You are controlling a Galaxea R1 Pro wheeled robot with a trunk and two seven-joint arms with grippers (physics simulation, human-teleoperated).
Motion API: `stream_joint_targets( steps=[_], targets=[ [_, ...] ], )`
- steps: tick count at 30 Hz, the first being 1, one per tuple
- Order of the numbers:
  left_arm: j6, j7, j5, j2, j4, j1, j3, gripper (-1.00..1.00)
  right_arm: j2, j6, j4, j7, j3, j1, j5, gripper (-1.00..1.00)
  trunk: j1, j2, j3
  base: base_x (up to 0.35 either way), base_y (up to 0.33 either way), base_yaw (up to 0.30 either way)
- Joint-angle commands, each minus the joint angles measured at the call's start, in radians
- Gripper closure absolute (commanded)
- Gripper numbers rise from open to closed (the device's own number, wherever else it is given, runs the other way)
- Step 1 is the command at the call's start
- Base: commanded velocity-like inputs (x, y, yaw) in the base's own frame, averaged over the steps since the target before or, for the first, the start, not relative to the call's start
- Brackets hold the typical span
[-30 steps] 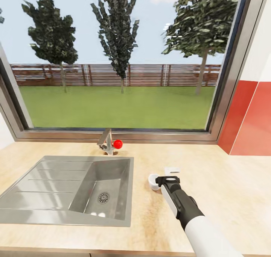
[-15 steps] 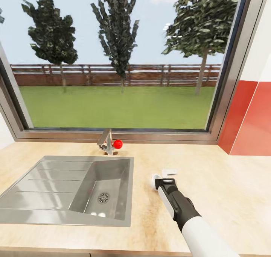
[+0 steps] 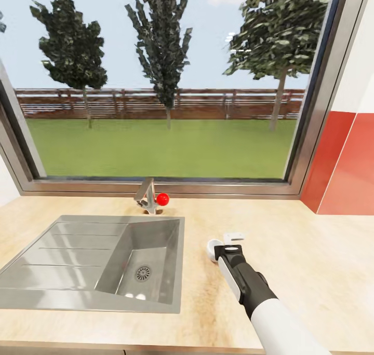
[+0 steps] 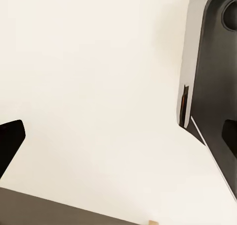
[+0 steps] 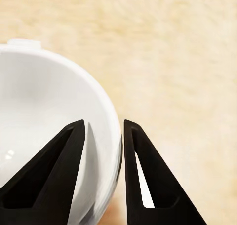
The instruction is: Set up a coffee station on the kitchen countertop: keep the coffee maker on the countertop, move the bottle of coffee from the kitchen shelf to the counter next to the coffee maker, place a paper coffee filter on top of the coffee maker, put the saucer next to the coffee maker with the coffee cup on the saucer, and place the electric kettle next to the coffee maker.
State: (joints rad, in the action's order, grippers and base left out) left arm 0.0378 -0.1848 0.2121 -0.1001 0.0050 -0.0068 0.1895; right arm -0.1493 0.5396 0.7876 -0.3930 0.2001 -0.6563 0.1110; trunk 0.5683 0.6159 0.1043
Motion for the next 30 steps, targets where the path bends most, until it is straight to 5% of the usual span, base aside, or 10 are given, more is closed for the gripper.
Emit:
stream_joint_targets(
  steps=[1,9,12,22,23,28,30],
  targets=[
    [0.004,-0.003,0.010,-0.001,0.001,-0.001,0.008,-1.00,0.000,-0.003,-0.009,-0.009,0.004,0.000,0.033,1.00,0.000,0.001,0.002,0.000,0.000,0.000],
    [0.004,-0.002,0.010,0.000,0.001,-0.001,0.008,-1.00,0.000,0.001,-0.004,-0.009,0.004,0.000,0.033,1.00,0.000,0.001,0.002,0.000,0.000,0.000],
    [0.004,-0.002,0.010,0.000,0.000,-0.001,0.008,-1.00,-0.001,0.056,0.011,-0.010,0.003,0.000,0.033,1.00,0.000,0.001,0.002,0.000,0.000,0.000],
    [0.004,-0.005,0.010,-0.001,0.000,-0.001,0.008,-1.00,-0.001,0.269,0.273,-0.010,0.006,0.000,0.033,1.00,0.000,0.001,0.002,0.000,0.000,0.000],
    [0.005,-0.005,0.011,-0.001,-0.001,-0.001,0.007,-1.00,-0.005,0.361,0.392,-0.010,0.013,0.000,0.033,1.00,0.000,0.001,0.002,0.000,0.000,0.000],
    [0.013,-0.005,0.010,-0.001,-0.003,-0.001,0.008,-1.00,-0.012,0.382,0.418,-0.010,0.022,0.000,0.033,1.00,0.000,0.001,0.002,0.000,0.000,0.000],
    [0.017,-0.005,0.008,0.000,-0.005,-0.001,0.012,-1.00,-0.014,0.383,0.415,-0.010,0.057,0.000,0.032,1.00,0.000,0.001,0.002,0.000,0.000,0.000]
  ],
)
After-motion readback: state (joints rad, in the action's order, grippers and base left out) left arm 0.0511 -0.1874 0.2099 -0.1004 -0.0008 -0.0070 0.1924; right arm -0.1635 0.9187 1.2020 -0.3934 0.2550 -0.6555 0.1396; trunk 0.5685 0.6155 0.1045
